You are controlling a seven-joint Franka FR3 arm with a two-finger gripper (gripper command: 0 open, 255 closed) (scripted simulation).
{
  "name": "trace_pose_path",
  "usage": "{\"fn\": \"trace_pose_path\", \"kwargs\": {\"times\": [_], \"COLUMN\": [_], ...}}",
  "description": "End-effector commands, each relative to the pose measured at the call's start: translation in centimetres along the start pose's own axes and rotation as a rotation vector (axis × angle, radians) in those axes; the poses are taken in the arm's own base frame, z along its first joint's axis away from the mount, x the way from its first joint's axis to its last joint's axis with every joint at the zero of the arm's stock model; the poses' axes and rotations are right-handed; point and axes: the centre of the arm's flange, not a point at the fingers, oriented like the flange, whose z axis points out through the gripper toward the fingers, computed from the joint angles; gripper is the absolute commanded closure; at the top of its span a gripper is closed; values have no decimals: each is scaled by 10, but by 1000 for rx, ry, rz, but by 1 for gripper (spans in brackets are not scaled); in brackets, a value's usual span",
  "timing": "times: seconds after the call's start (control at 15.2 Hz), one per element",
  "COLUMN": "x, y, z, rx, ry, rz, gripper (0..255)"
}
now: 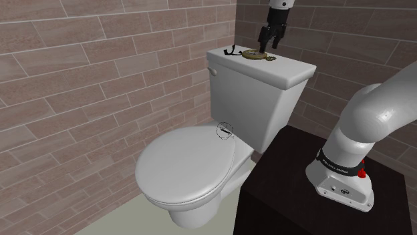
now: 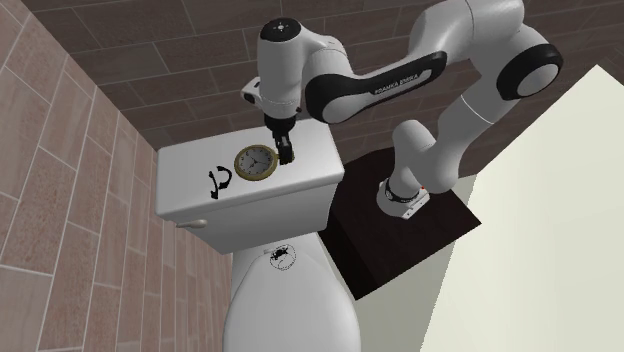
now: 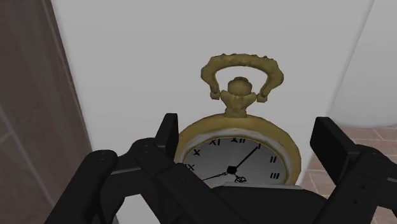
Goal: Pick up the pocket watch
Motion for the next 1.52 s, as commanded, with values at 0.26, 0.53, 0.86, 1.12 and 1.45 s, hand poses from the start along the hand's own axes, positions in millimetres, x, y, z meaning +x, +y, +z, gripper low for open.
{"fn": "trace_pose_path", "kwargs": {"times": [0.26,0.53,0.86,1.12,1.45], "x": [-3,-3,-3,-2,1], "y": [1,1,1,1,1], "z": [30,33,33,27,1], "rx": [1,1,1,1,1], "ry": [1,1,1,1,1], "rz": [5,5,5,5,5], "gripper": [0,255,255,255,255]}}
